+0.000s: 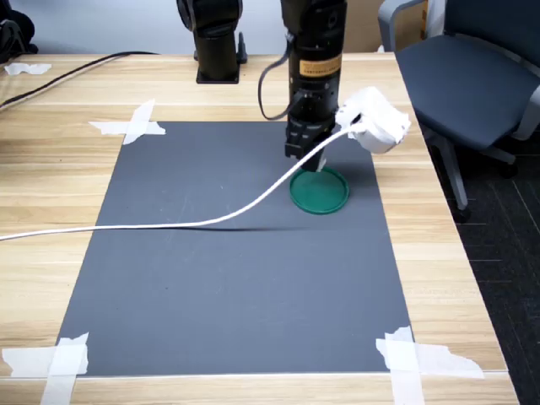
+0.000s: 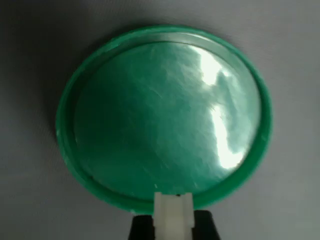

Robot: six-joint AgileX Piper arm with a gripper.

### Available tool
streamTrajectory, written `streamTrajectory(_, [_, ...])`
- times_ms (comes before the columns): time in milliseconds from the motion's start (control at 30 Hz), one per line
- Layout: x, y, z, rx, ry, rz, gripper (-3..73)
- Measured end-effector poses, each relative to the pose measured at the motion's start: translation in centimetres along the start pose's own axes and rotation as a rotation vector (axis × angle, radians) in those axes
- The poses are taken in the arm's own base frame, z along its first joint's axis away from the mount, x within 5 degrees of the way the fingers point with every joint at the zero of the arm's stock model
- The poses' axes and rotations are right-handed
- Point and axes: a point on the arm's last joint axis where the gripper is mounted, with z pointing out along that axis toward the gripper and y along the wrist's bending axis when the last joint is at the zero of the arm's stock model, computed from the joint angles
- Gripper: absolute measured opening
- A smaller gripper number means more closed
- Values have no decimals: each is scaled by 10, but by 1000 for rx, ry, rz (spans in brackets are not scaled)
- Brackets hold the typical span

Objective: Grasp a white terminal and put it in the green lid.

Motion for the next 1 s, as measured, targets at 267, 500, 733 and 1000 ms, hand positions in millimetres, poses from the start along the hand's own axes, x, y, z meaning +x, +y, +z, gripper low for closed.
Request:
streamTrajectory(267, [-3, -2, 15, -11, 11, -29, 76])
streamTrajectory(500, [-5, -3, 25, -18, 15, -43, 91])
streamTrajectory(733, [-6, -2, 26, -30, 7, -66, 266])
streamTrajectory(1000, [-6, -1, 25, -39, -3, -60, 472])
